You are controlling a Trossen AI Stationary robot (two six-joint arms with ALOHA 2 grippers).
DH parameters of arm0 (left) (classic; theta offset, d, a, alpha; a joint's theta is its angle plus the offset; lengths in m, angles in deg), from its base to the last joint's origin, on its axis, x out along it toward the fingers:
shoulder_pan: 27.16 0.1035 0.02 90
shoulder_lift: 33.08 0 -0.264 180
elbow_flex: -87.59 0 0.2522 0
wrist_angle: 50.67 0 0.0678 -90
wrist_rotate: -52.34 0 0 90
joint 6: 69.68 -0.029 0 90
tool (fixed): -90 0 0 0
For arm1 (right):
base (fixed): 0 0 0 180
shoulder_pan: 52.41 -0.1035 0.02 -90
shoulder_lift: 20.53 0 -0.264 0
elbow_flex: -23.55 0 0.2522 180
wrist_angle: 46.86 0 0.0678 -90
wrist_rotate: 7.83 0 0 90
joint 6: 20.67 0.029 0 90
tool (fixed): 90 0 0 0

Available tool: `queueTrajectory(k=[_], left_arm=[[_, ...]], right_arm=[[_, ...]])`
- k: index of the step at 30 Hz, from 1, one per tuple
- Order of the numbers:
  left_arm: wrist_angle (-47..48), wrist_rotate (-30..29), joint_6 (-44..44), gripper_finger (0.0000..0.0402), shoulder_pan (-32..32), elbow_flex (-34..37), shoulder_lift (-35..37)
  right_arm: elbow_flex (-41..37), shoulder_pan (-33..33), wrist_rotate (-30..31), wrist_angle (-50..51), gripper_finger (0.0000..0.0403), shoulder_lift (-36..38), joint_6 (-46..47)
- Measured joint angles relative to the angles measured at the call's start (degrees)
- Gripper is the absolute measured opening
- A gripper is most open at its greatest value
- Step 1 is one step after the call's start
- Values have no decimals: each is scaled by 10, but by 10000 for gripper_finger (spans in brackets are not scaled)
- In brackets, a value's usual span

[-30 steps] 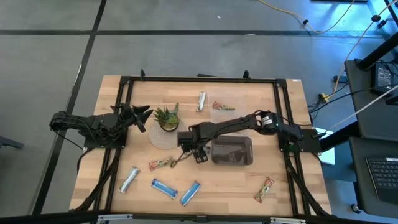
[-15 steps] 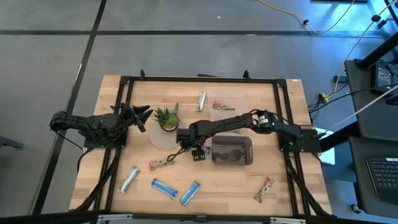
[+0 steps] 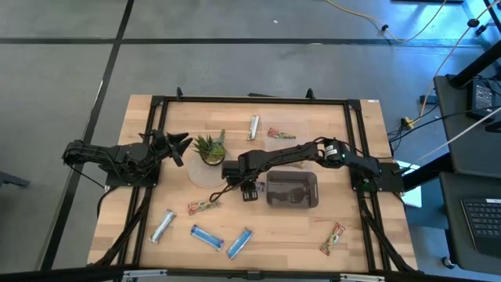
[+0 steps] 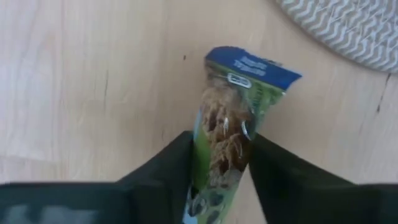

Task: Pick and place Granola Bars by type
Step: Put the top blue granola bar into the black bin

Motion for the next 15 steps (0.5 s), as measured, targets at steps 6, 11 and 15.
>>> queueTrajectory(k=[6, 11, 15], left_arm=[[0, 0, 0, 157, 0, 0, 0], [0, 0, 0, 157, 0, 0, 0], [0, 0, 0, 157, 0, 0, 0]], right_arm=[[-1, 0, 0, 2, 106, 0, 31], [-1, 0, 0, 3, 119, 0, 34], [-1, -1, -3, 4, 158, 0, 45]])
